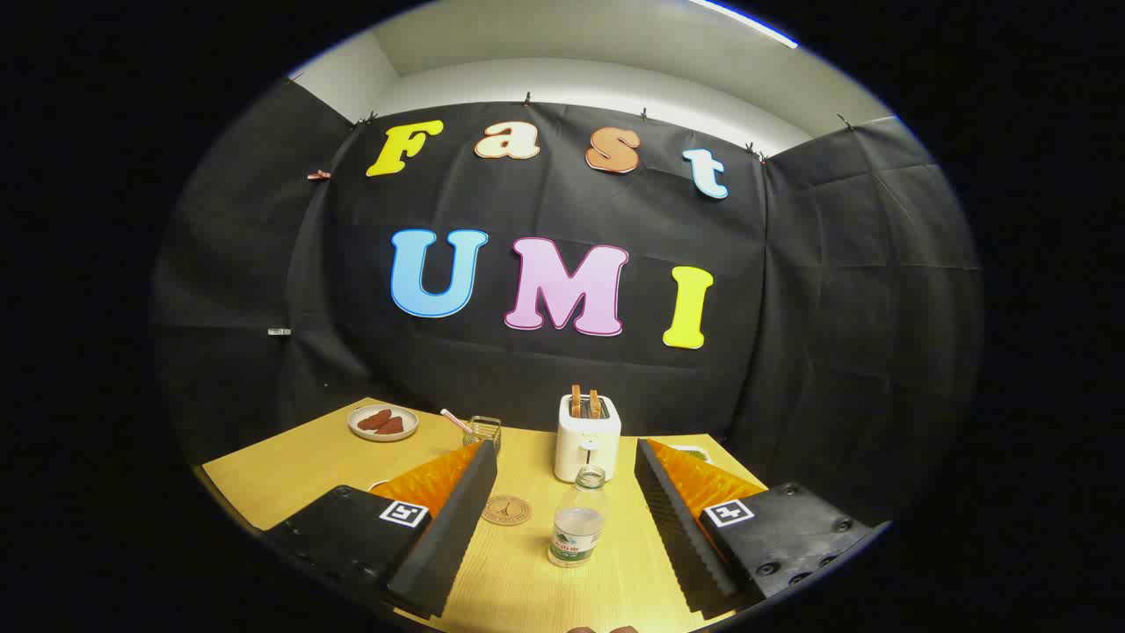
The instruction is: Take the bottle from table, then pour the juice into the cup, finally place the bottle on the coaster
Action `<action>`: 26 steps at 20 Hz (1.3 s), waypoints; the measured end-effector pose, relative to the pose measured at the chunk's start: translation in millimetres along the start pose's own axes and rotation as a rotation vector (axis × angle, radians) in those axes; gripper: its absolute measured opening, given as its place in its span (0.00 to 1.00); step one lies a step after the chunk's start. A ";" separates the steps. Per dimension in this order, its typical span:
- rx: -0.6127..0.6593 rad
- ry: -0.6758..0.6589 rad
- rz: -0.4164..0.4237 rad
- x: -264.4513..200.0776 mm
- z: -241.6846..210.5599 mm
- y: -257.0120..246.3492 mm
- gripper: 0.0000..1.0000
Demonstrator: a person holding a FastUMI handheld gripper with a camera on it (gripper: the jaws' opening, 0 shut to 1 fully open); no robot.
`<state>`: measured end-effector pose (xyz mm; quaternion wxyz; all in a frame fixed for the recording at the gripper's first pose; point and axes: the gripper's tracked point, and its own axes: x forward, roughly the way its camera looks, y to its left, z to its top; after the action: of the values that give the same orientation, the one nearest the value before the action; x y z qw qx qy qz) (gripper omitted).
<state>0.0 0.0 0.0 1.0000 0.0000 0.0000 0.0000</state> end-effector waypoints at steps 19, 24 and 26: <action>0.053 0.034 0.032 23.7 -5.3 -19.9 0.98; 0.075 0.033 0.055 46.9 -22.0 -31.3 0.98; 0.074 0.038 0.063 57.7 -32.2 -33.8 0.98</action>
<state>57.7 -33.8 -32.2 0.9986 0.0372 0.0191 0.0315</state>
